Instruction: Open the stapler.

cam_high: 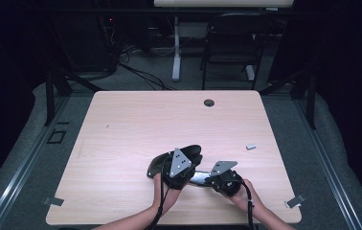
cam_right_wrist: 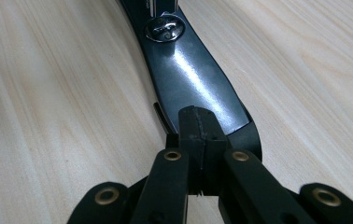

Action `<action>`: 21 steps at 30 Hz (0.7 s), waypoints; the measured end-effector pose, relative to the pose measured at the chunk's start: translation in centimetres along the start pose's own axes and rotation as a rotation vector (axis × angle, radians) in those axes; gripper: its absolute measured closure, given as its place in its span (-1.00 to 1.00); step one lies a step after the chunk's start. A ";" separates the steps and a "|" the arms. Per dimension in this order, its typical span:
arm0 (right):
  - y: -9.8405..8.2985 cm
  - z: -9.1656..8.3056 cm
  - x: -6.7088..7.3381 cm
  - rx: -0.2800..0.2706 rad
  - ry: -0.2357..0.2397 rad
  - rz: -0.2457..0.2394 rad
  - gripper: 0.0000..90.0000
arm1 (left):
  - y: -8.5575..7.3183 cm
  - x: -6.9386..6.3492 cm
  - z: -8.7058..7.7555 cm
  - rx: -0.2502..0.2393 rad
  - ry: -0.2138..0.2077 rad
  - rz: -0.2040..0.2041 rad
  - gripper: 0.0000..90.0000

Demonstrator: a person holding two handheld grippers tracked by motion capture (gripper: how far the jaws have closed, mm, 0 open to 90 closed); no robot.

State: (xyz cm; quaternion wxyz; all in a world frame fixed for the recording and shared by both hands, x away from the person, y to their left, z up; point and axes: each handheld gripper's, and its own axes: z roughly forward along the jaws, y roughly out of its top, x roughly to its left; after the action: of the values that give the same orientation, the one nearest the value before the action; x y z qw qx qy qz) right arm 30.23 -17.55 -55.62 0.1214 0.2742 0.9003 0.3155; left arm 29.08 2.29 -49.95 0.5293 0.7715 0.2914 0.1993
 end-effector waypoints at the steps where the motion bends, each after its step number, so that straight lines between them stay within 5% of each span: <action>1: 0.0 0.0 0.0 0.001 0.000 0.001 1.00 | 0.1 0.1 -0.1 0.001 -0.003 -0.002 1.00; 21: 0.1 0.0 0.0 0.005 -0.001 0.012 1.00 | 1.4 1.9 -2.1 -0.012 -0.008 -0.041 1.00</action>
State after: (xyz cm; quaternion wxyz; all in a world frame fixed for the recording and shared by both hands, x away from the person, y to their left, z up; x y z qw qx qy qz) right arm 30.30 -17.46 -55.58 0.1194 0.2799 0.8994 0.3139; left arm 29.49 4.63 -47.90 0.5391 0.7628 0.3041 0.1872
